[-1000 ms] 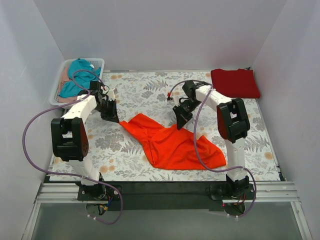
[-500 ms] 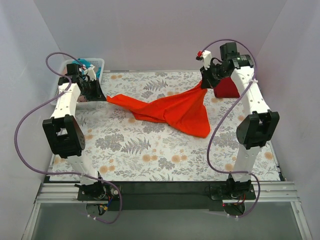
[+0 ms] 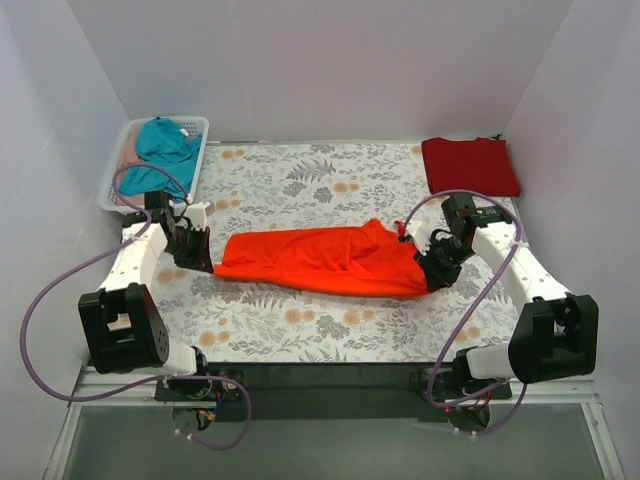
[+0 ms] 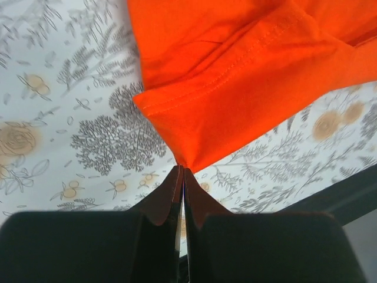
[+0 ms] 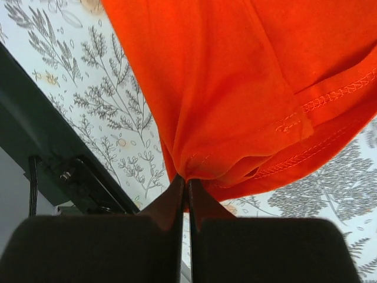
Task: Fold and stack the t-shirts
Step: Flatten the tshirt out
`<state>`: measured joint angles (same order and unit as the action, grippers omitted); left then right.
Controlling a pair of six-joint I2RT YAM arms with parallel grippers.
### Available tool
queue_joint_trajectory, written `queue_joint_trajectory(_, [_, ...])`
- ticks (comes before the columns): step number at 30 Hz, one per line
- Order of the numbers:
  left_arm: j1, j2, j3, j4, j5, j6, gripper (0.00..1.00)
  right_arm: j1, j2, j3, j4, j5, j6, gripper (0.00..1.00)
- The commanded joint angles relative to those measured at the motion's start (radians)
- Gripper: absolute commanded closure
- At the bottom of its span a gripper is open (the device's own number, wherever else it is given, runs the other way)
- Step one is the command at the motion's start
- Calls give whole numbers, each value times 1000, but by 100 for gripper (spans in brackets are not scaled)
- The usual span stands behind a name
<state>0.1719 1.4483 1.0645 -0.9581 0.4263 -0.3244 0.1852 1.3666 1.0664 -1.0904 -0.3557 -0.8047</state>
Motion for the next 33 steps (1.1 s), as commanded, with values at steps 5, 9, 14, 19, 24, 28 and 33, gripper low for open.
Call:
queue_joint_trajectory(5, [5, -59, -155, 30, -49, 196, 100, 14, 6, -82, 46, 5, -28, 98])
queue_joint_trajectory(9, [5, -35, -127, -91, 52, 350, 48, 49, 35, -80, -9, -22, -47, 40])
queue_joint_trajectory(14, [3, -59, -86, -96, 114, 386, 40, 48, 3, -33, -22, 6, -38, 28])
queue_joint_trajectory(19, [-23, 59, 4, 16, 112, 225, 49, 49, 130, 56, 30, -71, 112, 41])
queue_joint_trajectory(24, [-46, 179, 110, 102, 117, 64, 58, 49, 283, 164, 132, -49, 200, 47])
queue_joint_trajectory(28, [-68, 283, 146, 127, 115, 2, 59, 48, 390, 231, 168, -16, 240, 47])
queue_joint_trajectory(33, [-75, 365, 141, 189, 88, -74, 63, 46, 543, 309, 215, 64, 259, 47])
